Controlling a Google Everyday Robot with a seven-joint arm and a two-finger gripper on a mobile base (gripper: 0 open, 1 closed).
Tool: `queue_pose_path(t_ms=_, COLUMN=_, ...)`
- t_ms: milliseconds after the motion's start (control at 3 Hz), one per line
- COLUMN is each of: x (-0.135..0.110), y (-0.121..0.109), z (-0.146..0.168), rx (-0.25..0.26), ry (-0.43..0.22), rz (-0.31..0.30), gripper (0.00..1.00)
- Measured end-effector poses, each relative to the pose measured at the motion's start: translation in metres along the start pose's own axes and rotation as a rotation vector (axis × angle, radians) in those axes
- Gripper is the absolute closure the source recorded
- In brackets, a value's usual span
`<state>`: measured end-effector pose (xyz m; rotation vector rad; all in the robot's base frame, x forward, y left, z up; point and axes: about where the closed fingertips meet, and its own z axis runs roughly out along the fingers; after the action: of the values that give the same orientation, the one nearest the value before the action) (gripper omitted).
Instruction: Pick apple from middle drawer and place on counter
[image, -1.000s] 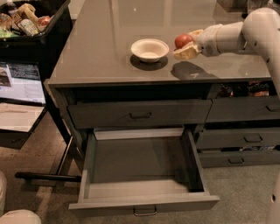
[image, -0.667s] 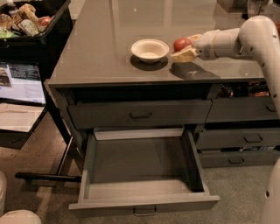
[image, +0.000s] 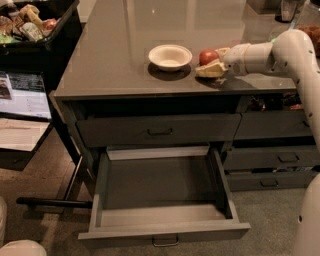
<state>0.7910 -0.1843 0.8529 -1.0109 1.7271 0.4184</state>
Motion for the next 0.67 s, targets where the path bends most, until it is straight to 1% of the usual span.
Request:
queue_pose_path(t_ms=333, x=0.0046, y=-0.0001, z=-0.0002, rx=-0.010, ry=-0.008, rz=0.008, gripper=0.11)
queue_pose_path(t_ms=667, x=0.0046, y=-0.0001, z=-0.0001, rx=-0.010, ry=-0.008, rz=0.008, gripper=0.00)
